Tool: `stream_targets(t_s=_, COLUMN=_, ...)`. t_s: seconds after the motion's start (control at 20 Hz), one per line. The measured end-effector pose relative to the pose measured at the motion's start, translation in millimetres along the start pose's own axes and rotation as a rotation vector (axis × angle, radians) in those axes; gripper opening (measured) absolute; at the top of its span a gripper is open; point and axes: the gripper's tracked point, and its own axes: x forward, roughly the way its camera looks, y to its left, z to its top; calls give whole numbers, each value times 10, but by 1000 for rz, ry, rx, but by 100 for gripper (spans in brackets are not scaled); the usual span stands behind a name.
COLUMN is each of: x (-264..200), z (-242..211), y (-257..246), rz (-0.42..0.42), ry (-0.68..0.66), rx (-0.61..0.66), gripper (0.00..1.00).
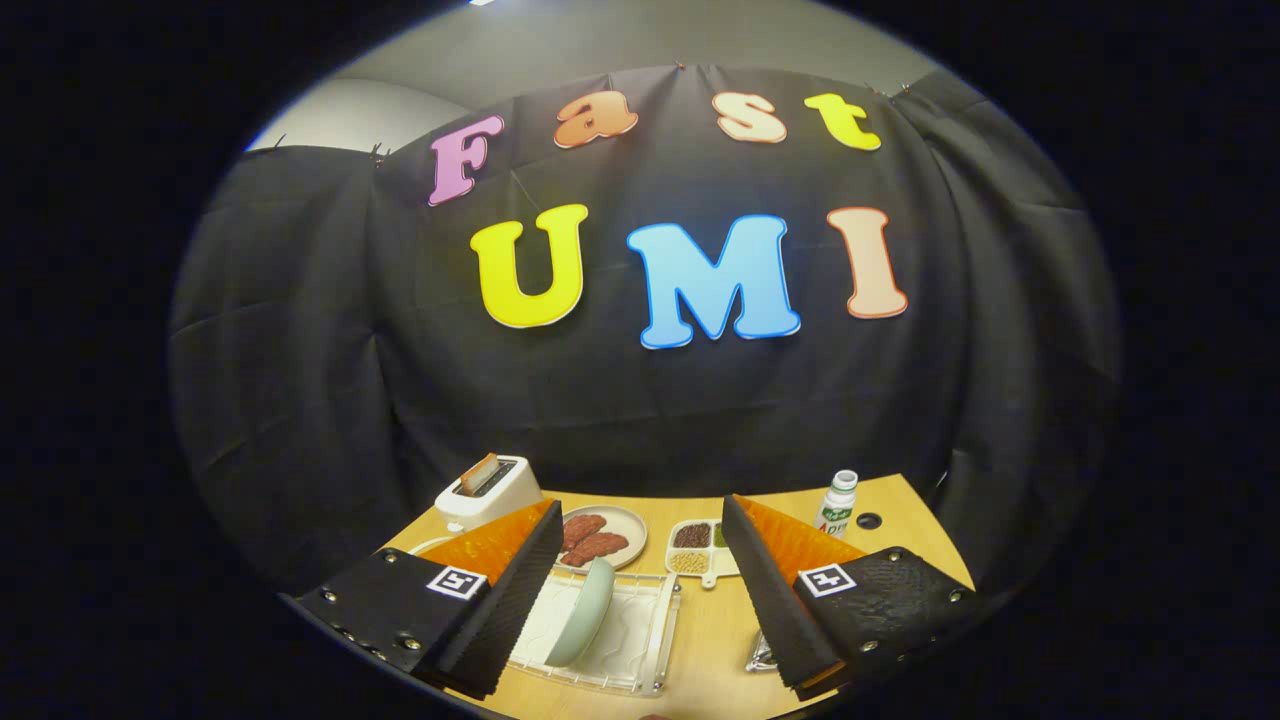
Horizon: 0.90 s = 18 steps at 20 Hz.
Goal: Take the plate from the dish rack, then take the spoon from the basket and place it into the plate.
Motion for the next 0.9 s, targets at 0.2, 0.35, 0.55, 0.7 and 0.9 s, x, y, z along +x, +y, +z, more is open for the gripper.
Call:
stream_targets(t_s=0.2, x=183, z=-247, y=91, rz=-10, ry=143, rx=33, gripper=90)
stream_targets(t_s=0.35, x=246, z=-358, y=188, rz=-16, ry=200, rx=49, gripper=91)
stream_targets(t_s=0.55, x=382, z=-587, y=260, rz=-43, ry=317, rx=45, gripper=84)
stream_targets(t_s=0.7, x=492, z=-695, y=314, rz=-69, ry=376, rx=20, gripper=84)
stream_targets(t_s=0.9, x=617, z=-954, y=378, rz=-111, ry=500, rx=13, gripper=84)
